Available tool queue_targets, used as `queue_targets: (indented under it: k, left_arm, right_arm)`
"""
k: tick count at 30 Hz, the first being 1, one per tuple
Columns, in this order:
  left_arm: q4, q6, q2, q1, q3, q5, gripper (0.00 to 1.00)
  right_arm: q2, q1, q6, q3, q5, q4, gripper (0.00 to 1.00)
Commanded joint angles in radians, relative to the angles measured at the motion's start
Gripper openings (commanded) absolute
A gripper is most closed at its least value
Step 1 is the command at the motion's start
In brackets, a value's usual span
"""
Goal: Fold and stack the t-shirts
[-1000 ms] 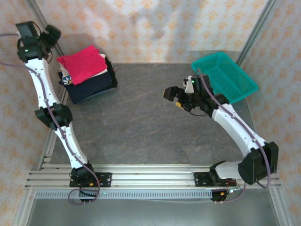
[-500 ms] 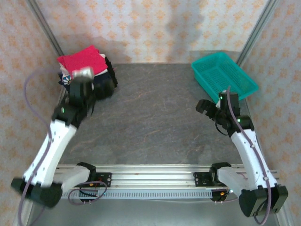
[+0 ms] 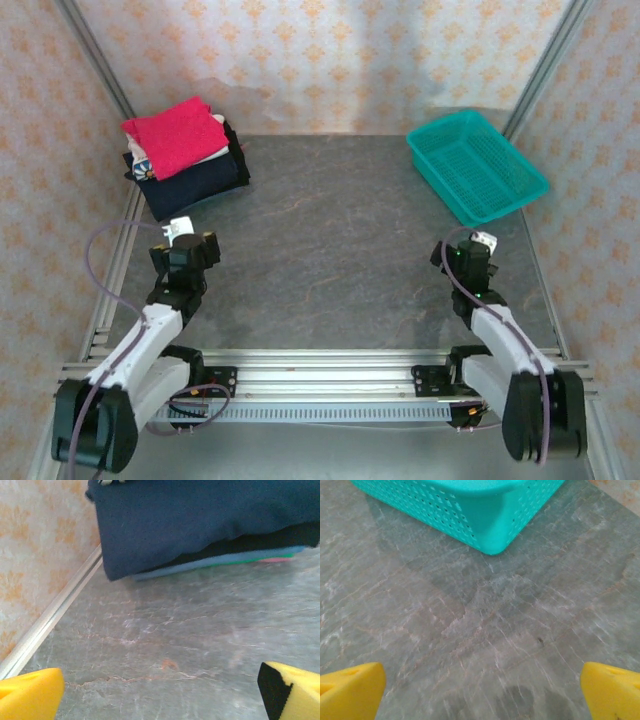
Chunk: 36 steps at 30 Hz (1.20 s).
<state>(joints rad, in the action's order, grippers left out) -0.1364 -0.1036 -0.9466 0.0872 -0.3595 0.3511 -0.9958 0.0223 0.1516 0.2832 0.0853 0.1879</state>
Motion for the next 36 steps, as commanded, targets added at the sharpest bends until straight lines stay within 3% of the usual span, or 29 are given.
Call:
queue_targets:
  k: [1, 3, 5, 7, 9, 10, 11, 12, 13, 14, 15, 17, 19, 21, 24, 36]
  left_arm:
    - [-0.369, 0.008, -0.128, -0.009, 0.04, -0.056, 1.0]
    - [-0.496, 0.035, -0.241, -0.01, 0.054, -0.083, 1.0]
    - [-0.595, 0.075, -0.322, -0.009, 0.044, -0.106, 1.0]
    - [-0.651, 0.101, -0.419, -0.016, 0.021, -0.152, 1.0]
    - [-0.82, 0.143, -0.559, -0.016, 0.036, -0.228, 1.0]
    - [-0.799, 0.144, -0.571, -0.018, 0.019, -0.235, 1.0]
    - [-0.651, 0.132, -0.529, -0.025, -0.019, -0.255, 1.0]
    - [-0.704, 0.126, -0.552, -0.035, -0.022, -0.252, 1.0]
    - [-0.705, 0.117, -0.559, -0.041, -0.022, -0.251, 1.0]
    - [-0.611, 0.099, -0.537, -0.051, -0.051, -0.256, 1.0]
    - [-0.65, 0.097, -0.554, -0.059, -0.051, -0.255, 1.0]
    - [-0.629, 0.097, -0.549, -0.057, -0.057, -0.255, 1.0]
    - [-0.618, 0.096, -0.547, -0.058, -0.059, -0.257, 1.0]
    - [-0.619, 0.096, -0.547, -0.057, -0.059, -0.256, 1.0]
    - [-0.624, 0.096, -0.549, -0.057, -0.057, -0.255, 1.0]
    - [-0.622, 0.096, -0.547, -0.057, -0.058, -0.257, 1.0]
  right_arm:
    - [-0.124, -0.003, -0.031, -0.078, 0.024, 0.538, 0.99]
    - [-0.232, -0.003, -0.078, -0.049, -0.021, 0.647, 0.99]
    - [-0.282, -0.001, -0.165, 0.014, -0.072, 0.58, 0.99]
    - [-0.362, -0.002, -0.175, -0.01, -0.017, 0.742, 0.99]
    - [-0.497, -0.012, -0.156, -0.031, -0.014, 0.894, 0.99]
    - [-0.59, -0.013, -0.165, -0.025, -0.018, 1.004, 0.99]
    - [-0.589, -0.014, -0.168, 0.008, -0.034, 0.94, 0.99]
    - [-0.528, -0.014, -0.163, 0.085, -0.037, 0.685, 0.99]
    - [-0.521, -0.016, -0.151, 0.125, -0.014, 0.595, 0.99]
    - [-0.566, -0.013, -0.162, 0.096, -0.01, 0.753, 0.99]
    - [-0.561, -0.012, -0.157, 0.076, 0.0, 0.771, 0.99]
    - [-0.525, -0.013, -0.152, 0.103, 0.004, 0.656, 0.99]
    - [-0.556, -0.013, -0.158, 0.077, 0.0, 0.765, 0.99]
    - [-0.531, -0.013, -0.15, 0.084, 0.022, 0.705, 0.99]
    - [-0.547, -0.012, -0.15, 0.066, 0.033, 0.769, 0.99]
    - [-0.546, -0.005, -0.154, 0.079, 0.04, 0.738, 0.99]
